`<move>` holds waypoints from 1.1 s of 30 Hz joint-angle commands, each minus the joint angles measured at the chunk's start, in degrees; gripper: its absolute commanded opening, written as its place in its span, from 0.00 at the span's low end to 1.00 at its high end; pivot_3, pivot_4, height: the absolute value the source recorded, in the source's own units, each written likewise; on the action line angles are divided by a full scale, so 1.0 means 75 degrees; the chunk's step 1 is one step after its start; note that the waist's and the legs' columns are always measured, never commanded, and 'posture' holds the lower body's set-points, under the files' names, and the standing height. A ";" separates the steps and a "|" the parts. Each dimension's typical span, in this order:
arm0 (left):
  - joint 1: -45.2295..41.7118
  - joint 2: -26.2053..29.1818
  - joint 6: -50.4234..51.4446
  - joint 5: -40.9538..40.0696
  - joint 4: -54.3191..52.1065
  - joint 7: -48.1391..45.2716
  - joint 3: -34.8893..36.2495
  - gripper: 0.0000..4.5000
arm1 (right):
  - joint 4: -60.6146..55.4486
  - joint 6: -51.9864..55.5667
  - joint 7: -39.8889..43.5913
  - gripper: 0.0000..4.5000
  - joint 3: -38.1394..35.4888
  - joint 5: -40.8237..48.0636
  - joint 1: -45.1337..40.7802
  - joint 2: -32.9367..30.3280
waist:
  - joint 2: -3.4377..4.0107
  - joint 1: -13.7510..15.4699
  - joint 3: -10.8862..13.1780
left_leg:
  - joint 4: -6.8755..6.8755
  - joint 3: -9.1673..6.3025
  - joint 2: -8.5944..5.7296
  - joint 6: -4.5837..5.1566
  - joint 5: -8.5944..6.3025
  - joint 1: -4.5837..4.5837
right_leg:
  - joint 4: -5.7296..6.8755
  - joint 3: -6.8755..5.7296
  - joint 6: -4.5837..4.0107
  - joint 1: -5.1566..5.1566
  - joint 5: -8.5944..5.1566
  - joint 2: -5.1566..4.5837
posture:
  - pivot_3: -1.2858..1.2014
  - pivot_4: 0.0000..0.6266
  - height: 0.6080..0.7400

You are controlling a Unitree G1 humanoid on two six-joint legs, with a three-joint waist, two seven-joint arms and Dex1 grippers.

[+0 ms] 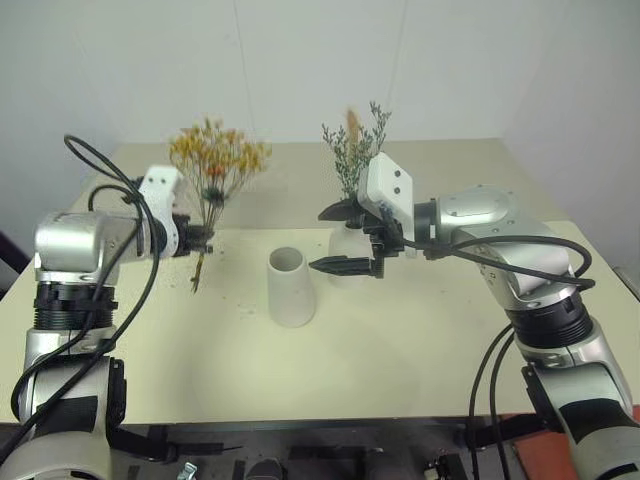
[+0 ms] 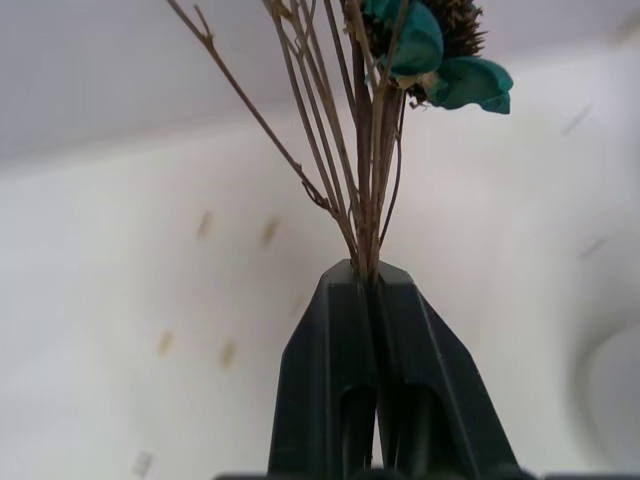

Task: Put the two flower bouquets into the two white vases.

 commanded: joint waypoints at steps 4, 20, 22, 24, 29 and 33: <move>-0.0064 -0.0376 -0.1173 -0.1139 -0.1181 -0.0855 0.0854 0.01 | -0.0309 0.0077 -0.0120 1.00 -0.0329 0.0007 0.0094 -0.0175 | 0.0000 0.0003 0.0000 | 0.0001 0.0000 0.0001 -0.0002 0.0001 0.0001 | -0.0009 0.0000 0.0000 0.0001 0.0000 0.0000 | 0.52 0.24 1.00; 0.1239 -0.1339 -0.3193 -0.2662 -0.2208 -0.2000 0.1015 0.01 | -0.0996 0.1100 -0.0473 1.00 -0.0649 0.0260 0.0535 -0.0554 | -0.0001 0.0003 -0.0001 | 0.0002 0.0003 0.0002 -0.0003 0.0002 0.0004 | -0.0033 0.0003 -0.0003 0.0005 0.0002 0.0000 | 0.52 0.24 1.00; 0.1262 -0.1428 -0.3461 -0.2732 -0.2225 -0.2023 0.1025 0.01 | -0.0993 0.1108 -0.0482 1.00 -0.0644 0.0272 0.0530 -0.0568 | -0.0002 0.0012 -0.0001 | 0.0003 0.0003 0.0002 -0.0003 0.0002 0.0004 | -0.0033 0.0003 -0.0003 0.0005 0.0002 0.0000 | 0.52 0.24 1.00; 0.1266 -0.1443 -0.3739 -0.2722 -0.2205 -0.2096 0.0978 0.01 | -0.0969 0.1092 -0.0501 1.00 -0.0626 0.0285 0.0507 -0.0565 | -0.0002 0.0012 -0.0001 | 0.0004 0.0003 0.0002 -0.0003 0.0002 0.0004 | -0.0034 0.0002 -0.0003 0.0007 0.0002 0.0001 | 0.52 0.24 1.00; 0.1185 -0.1279 -0.3948 -0.2686 -0.2052 -0.2196 0.0839 0.01 | -0.0932 0.1048 -0.0539 1.00 -0.0588 0.0293 0.0480 -0.0541 | -0.0002 0.0003 -0.0001 | 0.0004 0.0004 0.0003 -0.0003 0.0002 0.0006 | -0.0035 0.0002 -0.0003 0.0008 0.0002 0.0003 | 0.52 0.24 1.00; 0.1217 -0.1205 -0.3956 -0.2764 -0.2065 -0.2273 0.0809 0.01 | -0.0950 0.1039 -0.0552 1.00 -0.0591 0.0296 0.0498 -0.0546 | -0.0002 0.0004 -0.0001 | 0.0004 0.0003 0.0003 -0.0003 0.0002 0.0005 | -0.0036 0.0002 -0.0003 0.0008 0.0002 0.0003 | 0.52 0.24 1.00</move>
